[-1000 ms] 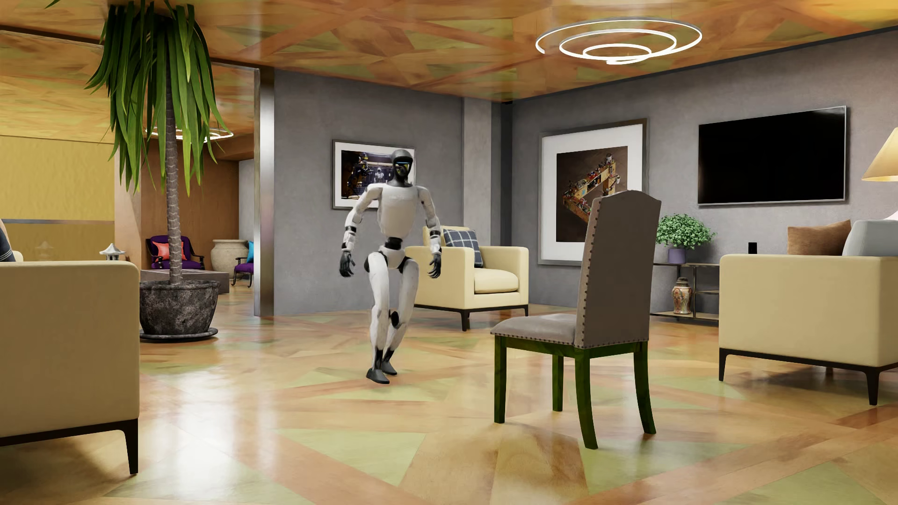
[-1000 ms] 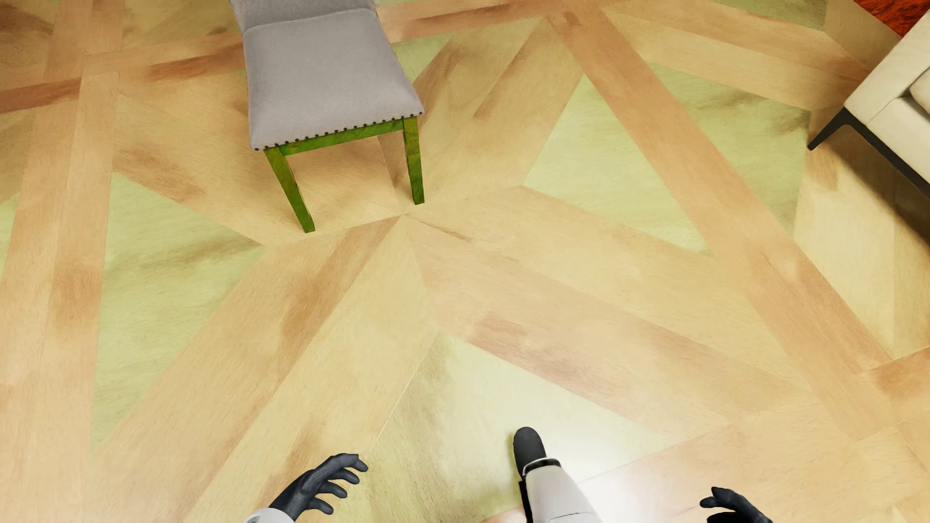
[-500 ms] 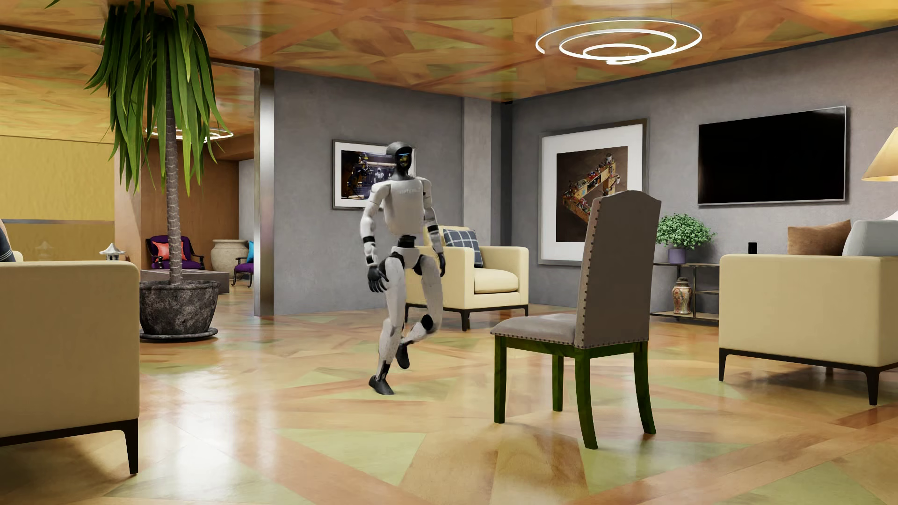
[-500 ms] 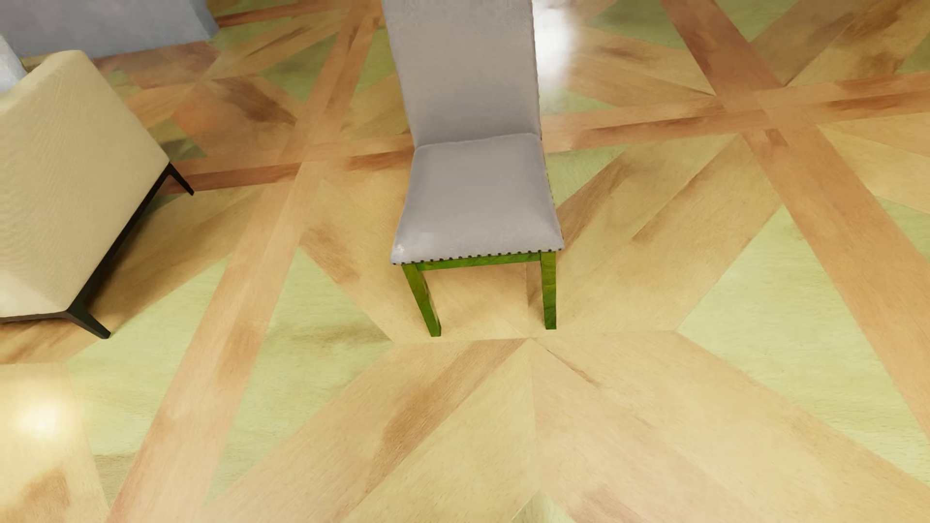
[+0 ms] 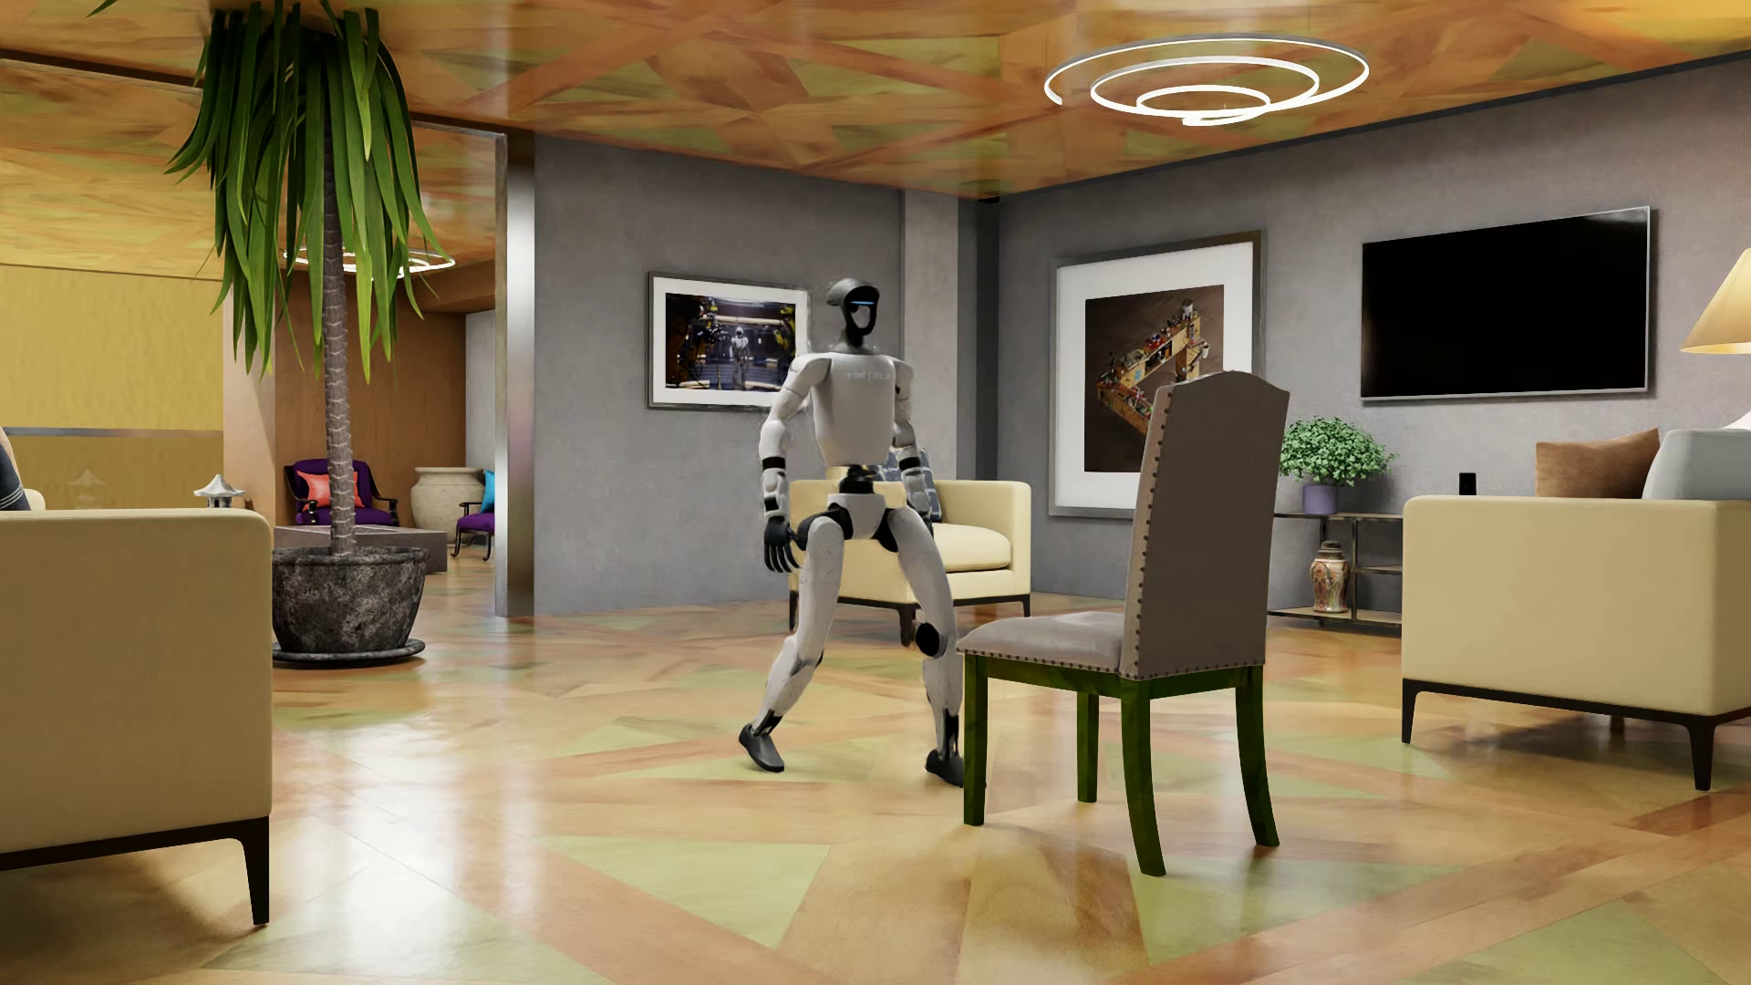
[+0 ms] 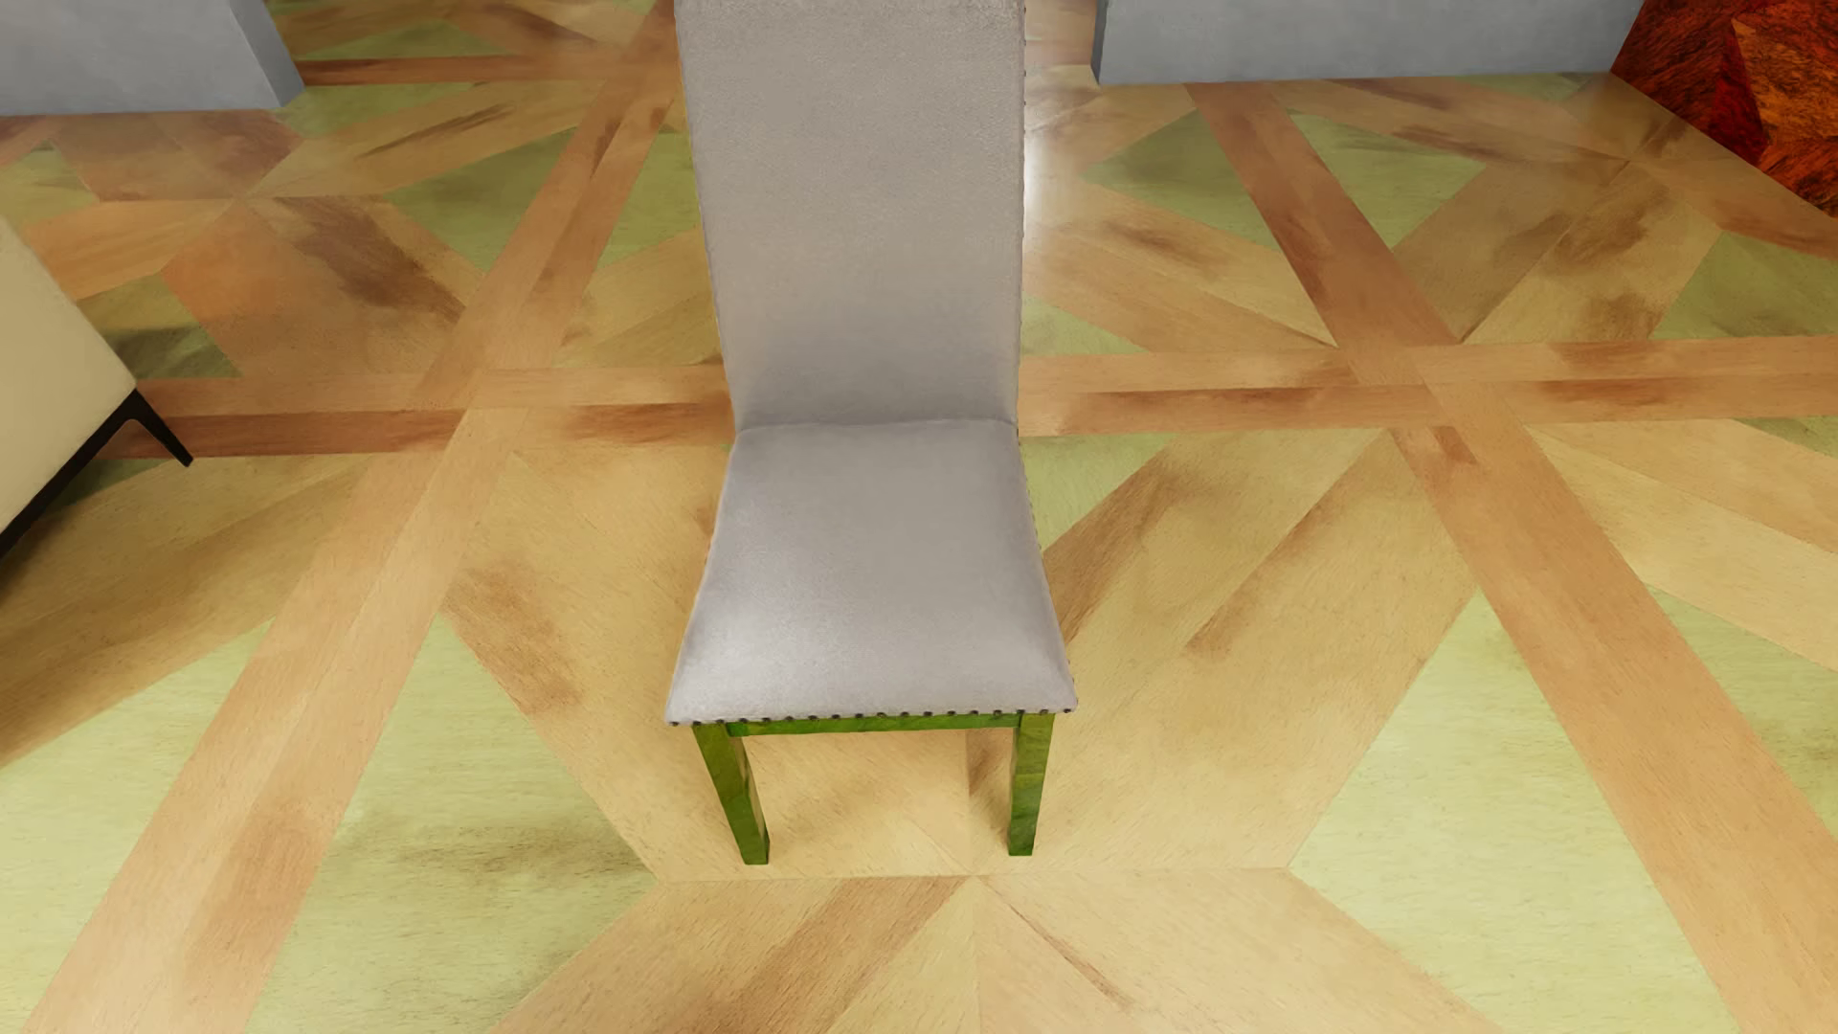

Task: Approach the chair

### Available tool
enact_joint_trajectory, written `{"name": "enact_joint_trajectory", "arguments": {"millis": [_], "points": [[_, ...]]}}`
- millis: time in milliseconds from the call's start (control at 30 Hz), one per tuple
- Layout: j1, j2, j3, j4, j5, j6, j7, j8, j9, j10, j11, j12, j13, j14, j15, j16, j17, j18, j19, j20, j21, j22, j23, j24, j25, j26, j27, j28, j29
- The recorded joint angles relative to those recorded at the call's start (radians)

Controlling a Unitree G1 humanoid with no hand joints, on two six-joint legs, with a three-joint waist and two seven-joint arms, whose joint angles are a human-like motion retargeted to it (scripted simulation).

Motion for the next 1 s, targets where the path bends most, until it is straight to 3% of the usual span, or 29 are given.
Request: {"name": "enact_joint_trajectory", "arguments": {"millis": [67, 133, 167, 200, 267, 333, 467, 533, 600, 667, 733, 800, 900, 1000], "points": [[-0.002, -0.015, -0.023, -0.017, -0.051, -0.043, 0.000, 0.000, 0.016, 0.098, 0.092, -0.011, -0.008, 0.054, 0.197, -0.002, 0.023, 0.000, 0.000, -0.050, -0.067, 0.050, 0.006, 0.000, 0.000, 0.000, 0.000, 0.000, 0.000], [0.044, -0.190, -0.041, -0.043, -0.120, -0.080, 0.000, 0.000, 0.008, 0.093, 0.338, -0.035, -0.019, -0.011, 0.513, 0.019, 0.036, 0.000, 0.000, -0.078, -0.057, 0.079, -0.025, 0.000, 0.000, 0.000, 0.000, 0.000, 0.000], [0.063, -0.298, -0.051, -0.054, -0.148, -0.096, 0.000, 0.000, 0.004, 0.082, 0.472, -0.047, -0.028, -0.043, 0.598, 0.037, 0.037, 0.000, 0.000, -0.080, -0.040, 0.075, -0.056, 0.000, 0.000, 0.000, 0.000, 0.000, 0.000], [0.081, -0.409, -0.063, -0.064, -0.172, -0.113, 0.000, 0.000, 0.004, 0.074, 0.610, -0.059, -0.039, -0.074, 0.617, 0.059, 0.037, 0.000, 0.000, -0.076, -0.019, 0.062, -0.100, 0.000, 0.000, 0.000, 0.000, 0.000, 0.000], [0.109, -0.540, -0.110, -0.065, -0.163, -0.107, 0.000, 0.000, 0.019, 0.060, 0.717, -0.107, -0.055, -0.108, 0.470, 0.103, 0.045, 0.000, 0.000, -0.041, -0.015, 0.057, -0.172, 0.000, 0.000, 0.000, 0.000, 0.000, 0.000], [0.138, -0.614, -0.160, -0.058, -0.136, -0.083, 0.000, 0.000, 0.024, 0.035, 0.648, -0.164, -0.061, -0.146, 0.413, 0.135, 0.054, 0.000, 0.000, 0.014, -0.030, 0.071, -0.209, 0.000, 0.000, 0.000, 0.000, 0.000, 0.000], [0.185, -0.554, -0.225, -0.052, -0.072, -0.046, 0.000, 0.000, -0.003, -0.017, 0.102, -0.257, -0.047, -0.230, 0.447, 0.182, 0.050, 0.000, 0.000, 0.127, -0.010, 0.027, -0.206, 0.000, 0.000, 0.000, 0.000, 0.000, 0.000], [0.229, -0.490, -0.215, -0.065, -0.066, -0.066, 0.000, 0.000, -0.026, -0.041, -0.074, -0.299, -0.034, -0.315, 0.439, 0.206, 0.060, 0.000, 0.000, 0.143, 0.021, -0.030, -0.144, 0.000, 0.000, 0.000, 0.000, 0.000, 0.000], [0.318, -0.468, -0.151, -0.071, -0.072, -0.109, 0.000, 0.000, -0.058, -0.013, -0.117, -0.335, -0.031, -0.423, 0.477, 0.224, 0.075, 0.000, 0.000, 0.141, 0.087, -0.090, -0.056, 0.000, 0.000, 0.000, 0.000, 0.000, 0.000], [0.334, -0.454, -0.081, -0.074, -0.090, -0.135, 0.000, 0.000, -0.069, -0.003, -0.111, -0.325, -0.050, -0.447, 0.475, 0.189, 0.087, 0.000, 0.000, 0.180, 0.187, -0.104, 0.026, 0.000, 0.000, 0.000, 0.000, 0.000, 0.000], [0.316, -0.418, -0.079, -0.072, -0.082, -0.113, 0.000, 0.000, -0.079, -0.035, -0.114, -0.266, -0.071, -0.453, 0.454, 0.102, 0.083, 0.000, 0.000, 0.212, 0.198, -0.036, 0.048, 0.000, 0.000, 0.000, 0.000, 0.000, 0.000], [0.328, -0.381, -0.081, -0.069, -0.072, -0.097, 0.000, 0.000, -0.084, -0.047, -0.125, -0.206, -0.078, -0.452, 0.408, 0.028, 0.074, 0.000, 0.000, 0.148, 0.142, 0.059, 0.007, 0.000, 0.000, 0.000, 0.000, 0.000, 0.000], [0.359, -0.351, -0.088, -0.064, -0.072, -0.090, 0.000, 0.000, -0.087, -0.045, -0.126, -0.136, -0.105, -0.479, 0.364, -0.038, 0.080, 0.000, 0.000, -0.058, 0.049, 0.195, -0.082, 0.000, 0.000, 0.000, 0.000, 0.000, 0.000], [0.380, -0.336, -0.101, -0.055, -0.064, -0.078, 0.000, 0.000, -0.085, -0.049, -0.110, -0.068, -0.127, -0.491, 0.321, -0.072, 0.090, 0.000, 0.000, -0.064, 0.007, 0.267, -0.130, 0.000, 0.000, 0.000, 0.000, 0.000, 0.000]]}}
